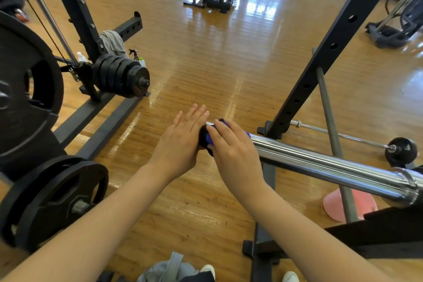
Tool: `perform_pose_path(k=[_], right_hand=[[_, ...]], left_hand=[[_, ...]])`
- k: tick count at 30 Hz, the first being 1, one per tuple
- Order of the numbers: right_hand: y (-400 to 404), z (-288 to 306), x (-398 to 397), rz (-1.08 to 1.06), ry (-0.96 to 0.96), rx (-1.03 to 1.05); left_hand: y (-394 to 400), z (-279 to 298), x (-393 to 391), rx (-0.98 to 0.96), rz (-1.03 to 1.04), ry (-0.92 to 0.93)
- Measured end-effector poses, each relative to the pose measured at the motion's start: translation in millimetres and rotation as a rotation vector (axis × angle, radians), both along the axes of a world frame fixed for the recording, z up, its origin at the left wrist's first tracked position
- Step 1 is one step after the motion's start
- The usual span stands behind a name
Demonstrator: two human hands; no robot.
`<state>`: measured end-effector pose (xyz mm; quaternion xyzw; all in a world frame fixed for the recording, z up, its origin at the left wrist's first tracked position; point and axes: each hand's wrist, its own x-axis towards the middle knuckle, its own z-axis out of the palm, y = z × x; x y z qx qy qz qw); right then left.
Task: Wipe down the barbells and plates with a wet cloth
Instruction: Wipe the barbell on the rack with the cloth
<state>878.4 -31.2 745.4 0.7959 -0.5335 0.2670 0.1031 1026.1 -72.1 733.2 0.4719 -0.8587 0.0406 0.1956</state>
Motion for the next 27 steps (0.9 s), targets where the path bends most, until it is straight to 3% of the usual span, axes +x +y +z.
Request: perform_pose_path(k=[4,8,12,17,21,27], right_hand=[[15,-9,-21,-0.087,-0.012,-0.013],[17,9,-28,-0.046,-0.136,-0.093],[7,6,-19,-0.017,-0.100,-0.043],[28,-2,-37,-0.052,-0.087,-0.003],[37,9,-40,-0.101,-0.161,-0.027],[10,4,-17,0.047,-0.176,-0.037]], left_hand=[[4,7,-1,-0.087,0.032,-0.072],[8,11,-11,-0.138,-0.018,-0.167],[-3,12,-22,-0.187,0.017,-0.236],[-10,5,-28,-0.267,0.017,-0.161],[-14,8,-29,-0.207,0.001,-0.145],[-19,9,-31,-0.078,-0.010,-0.101]])
